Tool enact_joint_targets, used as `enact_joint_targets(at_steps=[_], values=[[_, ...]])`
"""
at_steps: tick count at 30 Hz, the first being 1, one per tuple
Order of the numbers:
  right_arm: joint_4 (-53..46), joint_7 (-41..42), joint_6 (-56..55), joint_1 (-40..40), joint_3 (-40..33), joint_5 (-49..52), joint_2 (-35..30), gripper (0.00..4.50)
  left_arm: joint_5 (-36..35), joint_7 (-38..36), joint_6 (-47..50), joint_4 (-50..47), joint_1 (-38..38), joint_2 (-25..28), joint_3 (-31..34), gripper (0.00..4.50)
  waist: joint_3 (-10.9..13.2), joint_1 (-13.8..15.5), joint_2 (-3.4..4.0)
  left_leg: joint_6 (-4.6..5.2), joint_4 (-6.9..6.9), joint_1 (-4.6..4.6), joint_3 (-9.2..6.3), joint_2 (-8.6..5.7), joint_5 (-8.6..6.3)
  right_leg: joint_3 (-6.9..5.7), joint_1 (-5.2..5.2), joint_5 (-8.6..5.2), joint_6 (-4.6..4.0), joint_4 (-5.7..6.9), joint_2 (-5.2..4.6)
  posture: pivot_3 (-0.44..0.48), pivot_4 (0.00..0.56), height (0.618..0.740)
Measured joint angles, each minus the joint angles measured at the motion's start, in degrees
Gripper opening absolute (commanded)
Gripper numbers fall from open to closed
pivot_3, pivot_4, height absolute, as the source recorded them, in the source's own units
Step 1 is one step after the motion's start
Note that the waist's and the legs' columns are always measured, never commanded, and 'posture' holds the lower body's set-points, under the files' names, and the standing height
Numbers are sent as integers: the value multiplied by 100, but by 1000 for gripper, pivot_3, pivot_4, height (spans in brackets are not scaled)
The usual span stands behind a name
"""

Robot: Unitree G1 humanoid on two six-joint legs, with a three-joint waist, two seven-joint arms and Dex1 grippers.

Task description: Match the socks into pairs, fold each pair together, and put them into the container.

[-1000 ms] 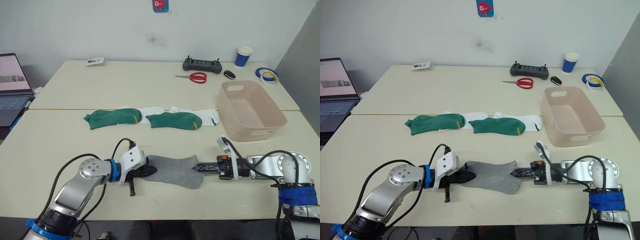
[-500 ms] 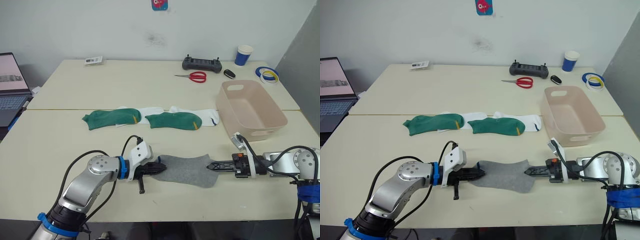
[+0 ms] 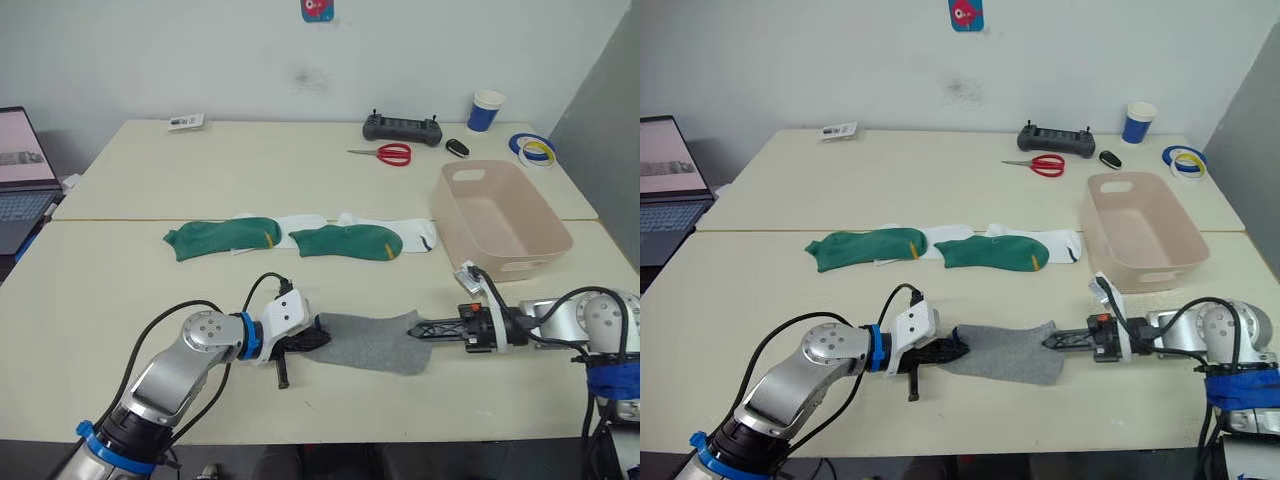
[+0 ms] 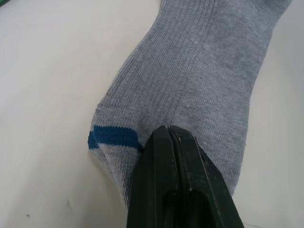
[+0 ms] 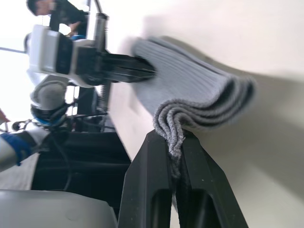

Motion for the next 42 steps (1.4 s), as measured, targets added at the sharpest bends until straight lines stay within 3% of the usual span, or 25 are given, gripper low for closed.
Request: enact_joint_targets(at_steps=[7, 18, 41, 42], values=[[-302, -657, 0, -189, -56, 247, 887, 63, 3, 24, 43, 14, -50, -23, -29, 0, 0, 1, 0, 0, 2, 0, -2, -1, 0, -2, 3, 0, 0, 0, -1, 0, 150, 740], [-376, -1270, -15, -294, 22, 336, 1613, 63, 6, 61, 106, 90, -138, -87, -50, 0, -1, -11, 1, 0, 2, 1, -3, -1, 0, -2, 3, 1, 1, 6, -1, 0, 150, 740], [-137, -1040, -595, -418, 708, -979, 2297, 63, 4, 129, 164, 54, -120, -107, -47, 0, -2, -14, 3, -1, 3, 3, -3, 0, 1, -3, 2, 4, 5, 8, -2, 0, 150, 740], [-137, -1033, -634, -418, 732, -1048, 2336, 298, 5, 129, 164, 55, -122, -107, -47, 0, -2, -15, 3, -1, 3, 3, -3, 0, 1, -3, 2, 4, 5, 8, -2, 0, 150, 740]])
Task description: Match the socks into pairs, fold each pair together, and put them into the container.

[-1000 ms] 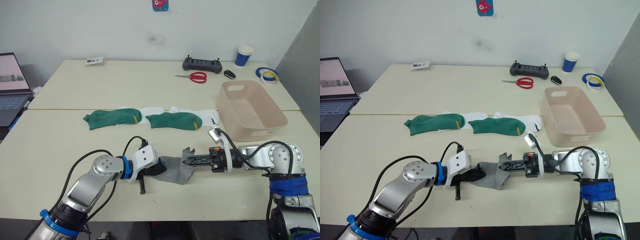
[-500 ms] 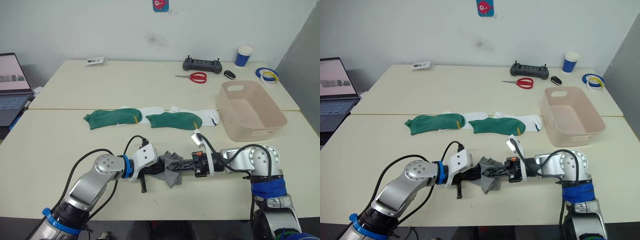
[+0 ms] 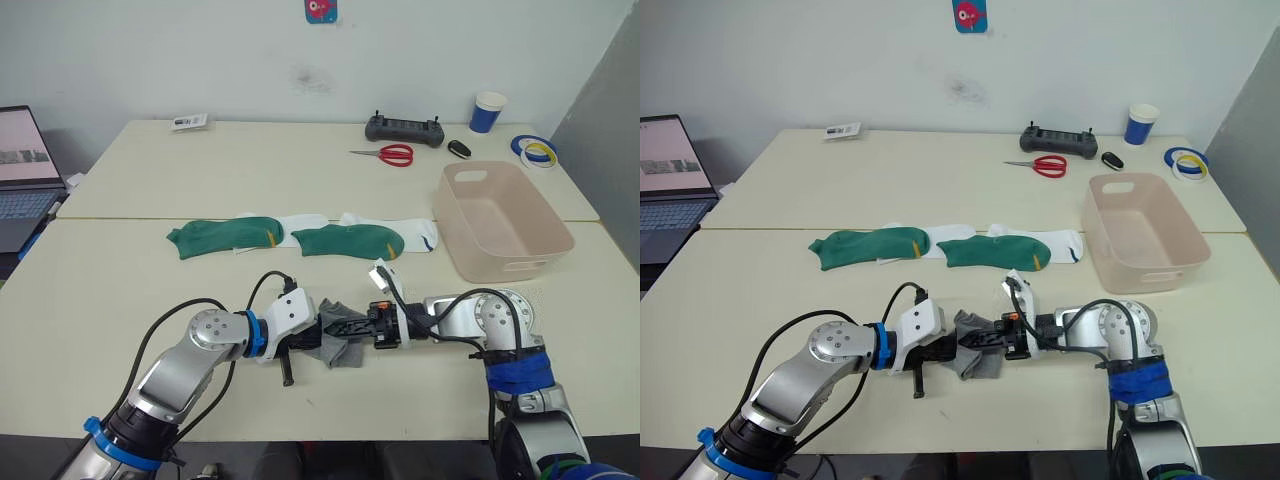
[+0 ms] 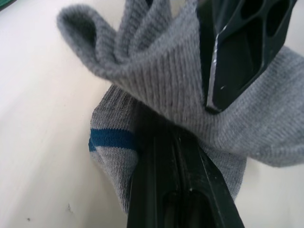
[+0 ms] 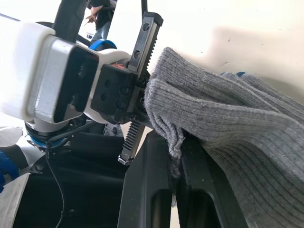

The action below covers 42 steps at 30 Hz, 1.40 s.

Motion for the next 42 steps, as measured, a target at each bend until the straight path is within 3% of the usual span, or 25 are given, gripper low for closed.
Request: enact_joint_targets(at_steps=[3, 6, 13, 16, 18, 21, 25, 28, 32, 36, 42], values=[[0, 29, -21, 0, -7, -64, 93, 1076, 0, -5, 0, 6, -7, 0, -2, 0, 0, 0, 0, 0, 0, 0, 0, 0, 0, 0, 0, 0, 0, 0, 0, 0, 150, 740], [-7, 36, -5, 0, -127, -55, 127, 2151, 0, -21, -5, 26, -25, 0, -5, 0, 0, 0, 0, 0, 0, 0, 0, 0, 0, 0, 0, 0, 0, 0, 0, 0, 150, 740], [-239, 61, 511, -128, -911, 614, 66, 2151, 0, -36, -32, 83, -66, -2, -20, 0, 0, 2, 0, 0, 1, 1, -1, -1, 0, -1, 0, 1, -2, 6, 0, 0, 150, 740], [-591, 318, 602, -94, -1008, 914, -343, 2151, 0, -37, -42, 101, -94, -2, -47, 0, 0, 10, 1, 0, 1, 1, 1, -3, 0, 1, 0, 0, -1, 5, -1, 0, 150, 740], [-1118, 773, 161, 29, -704, 674, -901, 2151, 0, -41, -48, 117, -116, -4, -63, 0, 0, 16, 1, 0, 2, 0, 1, -4, 0, -1, 0, 0, 1, 2, -3, 0, 150, 740], [-1812, 1811, -1743, 514, 341, -766, -1845, 1575, 0, -50, -60, 156, -143, -1, -65, 0, 0, 11, 0, 0, 1, 3, -1, -3, 0, -5, 3, -1, 2, -6, -2, 0, 150, 740], [-1794, 3067, -4684, 1115, 1561, -2733, -2275, 150, 0, -67, -71, 206, -171, 1, -57, 0, 0, 6, 0, -1, 2, 5, 1, -2, 1, -3, 4, 0, 5, -5, -1, 0, 150, 740], [-1433, 3437, -6119, 1231, 1977, -3590, -2128, 67, 2, -74, -68, 237, -199, 1, -62, 0, 0, 4, -1, -4, 8, 6, 2, -2, 2, -1, 7, 6, 13, -4, -2, 0, 150, 740], [-676, 3532, -6965, 1239, 2235, -4195, -1736, 67, 5, -134, -71, 285, -240, 1, -71, 0, 0, 9, -1, -7, 12, 8, 1, -3, 4, -1, 10, 10, 10, 0, -3, 0, 150, 740], [-53, 3515, -7252, 1231, 2340, -4579, -1445, 67, 5, -161, -69, 305, -266, 1, -78, 0, 0, 17, -1, -8, 12, 8, -2, -2, 5, -2, 10, 10, 10, 1, -3, 0, 150, 740], [113, 3524, -7322, 1192, 2362, -4771, -1360, 67, 8, -171, -46, 309, -266, 43, -75, 0, 0, 19, -1, -8, 12, 33, -3, -2, 5, -1, 33, 10, 9, 7, -4, 0, 150, 740]])
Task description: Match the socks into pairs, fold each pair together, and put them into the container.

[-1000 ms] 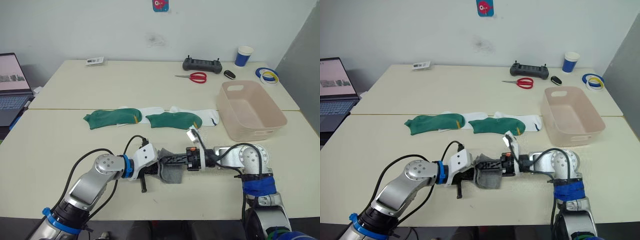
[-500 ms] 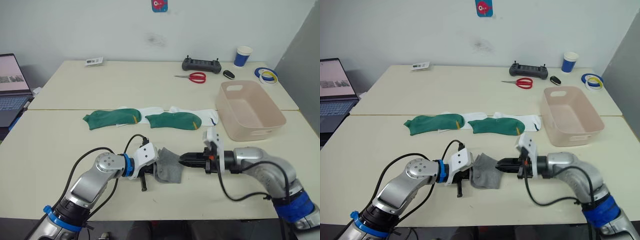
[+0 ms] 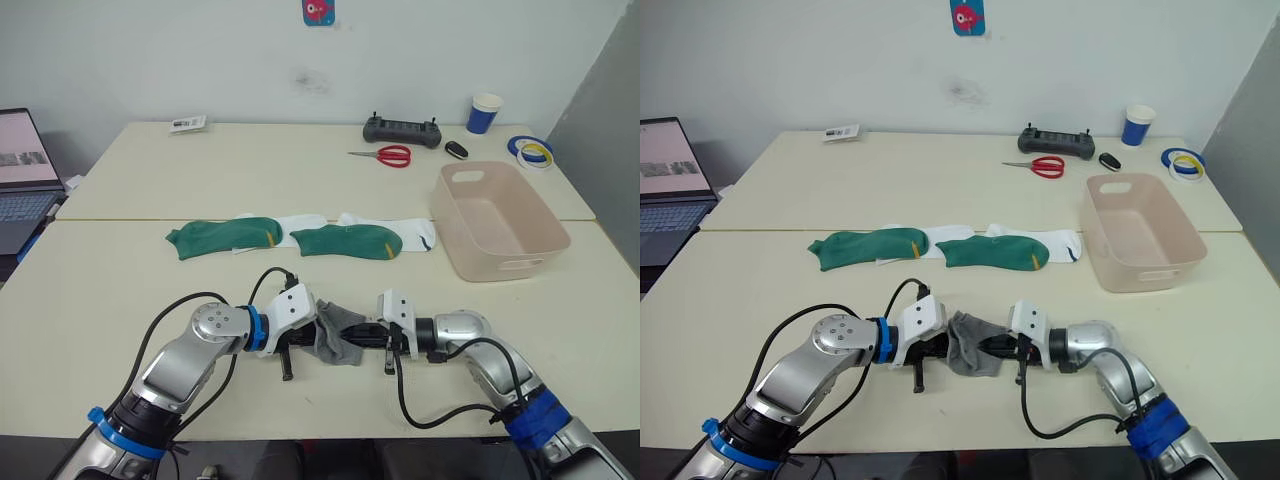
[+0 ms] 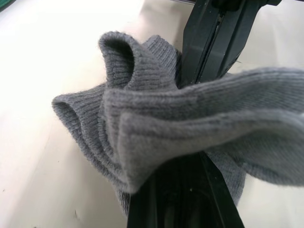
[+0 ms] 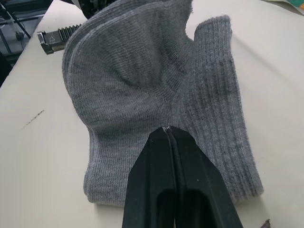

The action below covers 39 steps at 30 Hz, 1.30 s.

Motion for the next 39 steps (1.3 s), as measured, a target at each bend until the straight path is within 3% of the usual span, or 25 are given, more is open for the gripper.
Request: enact_joint_targets(at_steps=[5, 13, 16, 20, 26, 31, 39], values=[[50, -11, 104, 9, -50, 1, 127, 67, -328, -264, 174, 5, 15, 266, 295, 0, 0, -22, 0, 0, -1, 17, 0, 1, 0, 0, 11, 0, -1, 8, 1, 0, 150, 740], [36, -6, 196, -13, -62, -17, 145, 67, -1111, -821, 556, -43, -244, 985, 1386, 0, 1, -21, -1, -1, 0, 16, -1, 1, 0, -1, 8, -1, -2, 11, 1, 0, 150, 740], [25, -1, 206, -29, -57, -45, 140, 67, -1428, -871, 712, -175, -475, 963, 1545, 0, 1, -18, -1, -1, 1, 15, 0, 0, 1, -1, 9, -1, -2, 11, 1, 0, 150, 740], [-21, 0, 308, -57, -41, -51, 137, 67, -1759, -682, 978, -731, -693, 527, 1449, 0, 0, -24, -1, -2, 1, 17, 2, 1, 1, 3, 10, -1, -2, 12, 1, 0, 150, 740], [-42, 0, 431, -114, -17, -51, 139, 67, -1038, -296, 492, -710, -80, 348, 632, 0, 0, -25, -1, -2, 0, 21, -6, 3, 1, 3, 8, -1, -3, 23, 0, 0, 150, 740], [-196, -9, 589, -88, -18, -66, 90, 67, -402, -208, -345, 166, 291, 455, 593, 0, 0, -15, -1, -4, 0, 18, -4, 0, 2, 1, 5, -2, -5, 21, 0, 0, 150, 740], [-803, -15, 1577, -89, -120, 165, -22, 67, -315, -212, -913, 562, 325, 165, 627, 0, 0, 22, 0, -4, 1, 14, 1, -4, 2, 1, 5, -2, -4, 18, -9, 0, 150, 740]])
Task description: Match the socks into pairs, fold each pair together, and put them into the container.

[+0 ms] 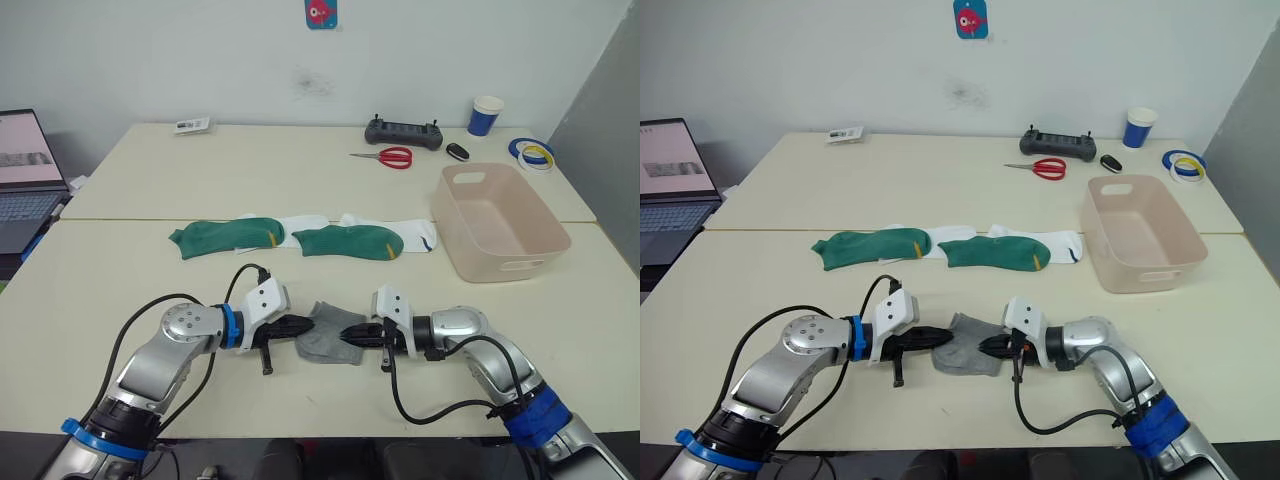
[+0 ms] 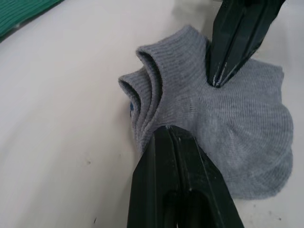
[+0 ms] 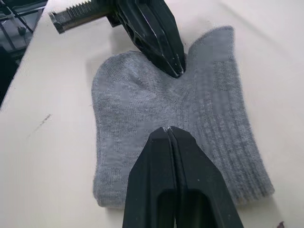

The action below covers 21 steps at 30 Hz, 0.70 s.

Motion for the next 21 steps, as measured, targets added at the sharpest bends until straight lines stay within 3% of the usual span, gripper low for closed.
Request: enact_joint_targets(at_steps=[3, 10, 14, 21], values=[[-542, -27, 965, -43, -418, 591, -123, 673, 27, -2, -115, 30, 21, -15, 0, 0, 0, 6, 0, 0, 0, -3, -1, 0, 0, -1, -1, 0, 0, 0, -4, 0, 150, 740], [-1362, -780, 4417, -325, -2107, 2552, -279, 3050, 109, -29, -288, 81, 27, -16, -6, 0, 0, 50, 0, 0, -1, -2, -8, 2, 0, 0, 0, 0, -1, 0, -6, 0, 150, 740], [-880, -1713, 6148, -400, -2750, 3232, 78, 3050, 155, -20, -355, 87, 24, -19, -34, 0, 0, 51, 0, 1, -2, -2, -2, 0, 0, 0, 0, 0, -1, -1, -5, 0, 150, 740], [141, -3826, 6380, -523, -3030, 5221, 213, 3050, 160, -7, -360, 0, 100, -20, -36, 0, 0, -1, 0, 3, -2, -12, 8, -5, -1, 5, -4, 0, 1, -11, -1, 0, 150, 740]])
